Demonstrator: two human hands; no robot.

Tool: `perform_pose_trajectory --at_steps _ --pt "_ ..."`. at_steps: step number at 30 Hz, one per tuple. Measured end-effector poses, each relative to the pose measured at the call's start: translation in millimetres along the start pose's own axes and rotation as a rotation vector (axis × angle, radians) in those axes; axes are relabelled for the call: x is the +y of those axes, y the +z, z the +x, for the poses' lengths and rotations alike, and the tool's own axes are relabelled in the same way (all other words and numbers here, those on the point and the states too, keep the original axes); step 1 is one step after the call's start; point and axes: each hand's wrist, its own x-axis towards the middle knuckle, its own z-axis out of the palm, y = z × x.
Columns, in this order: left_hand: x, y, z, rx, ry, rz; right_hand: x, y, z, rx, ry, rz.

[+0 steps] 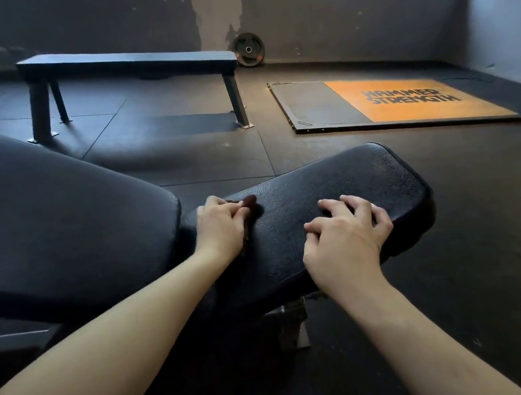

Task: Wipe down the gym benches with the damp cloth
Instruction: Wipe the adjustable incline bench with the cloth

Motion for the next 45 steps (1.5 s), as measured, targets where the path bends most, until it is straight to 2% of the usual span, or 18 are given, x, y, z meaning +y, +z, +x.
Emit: perform_pose_trajectory --at_steps 3,7,10,13,21,24,28,31,45 --pt "-3.3 -2.7 16.9 0.018 -0.161 0.099 -2.7 -2.9 -1.1 -0.024 0.005 0.014" --pt "4.2 -2.6 7.4 0.019 -0.239 0.145 -6.3 -14.6 -2.5 -0.14 -0.008 -0.007" --pt "4.4 -12.8 -15.0 -0.015 -0.217 0.198 -13.4 -28.4 -4.4 -0.353 -0.005 -0.087" --pt "3.1 -27.3 -51.8 -0.047 -0.09 0.232 -22.1 -33.9 -8.4 -0.412 -0.006 -0.099" --pt "9.0 -42.5 -121.1 -0.032 0.257 0.157 -25.2 -23.4 -5.9 -0.374 0.022 -0.05" --pt "-1.8 -36.6 -96.2 -0.032 0.252 0.165 -24.8 -22.0 -4.2 -0.356 0.037 -0.03" --pt "-6.9 -24.6 -57.4 0.013 0.082 0.198 -25.1 -23.7 -8.1 -0.355 0.031 -0.026" --pt "-8.0 -27.1 -58.5 -0.012 0.031 0.164 -24.5 -26.7 -9.7 -0.39 0.013 -0.043" --pt "-3.9 -74.3 -147.9 -0.071 0.241 0.229 -35.1 -21.8 -19.9 -0.42 -0.033 -0.013"
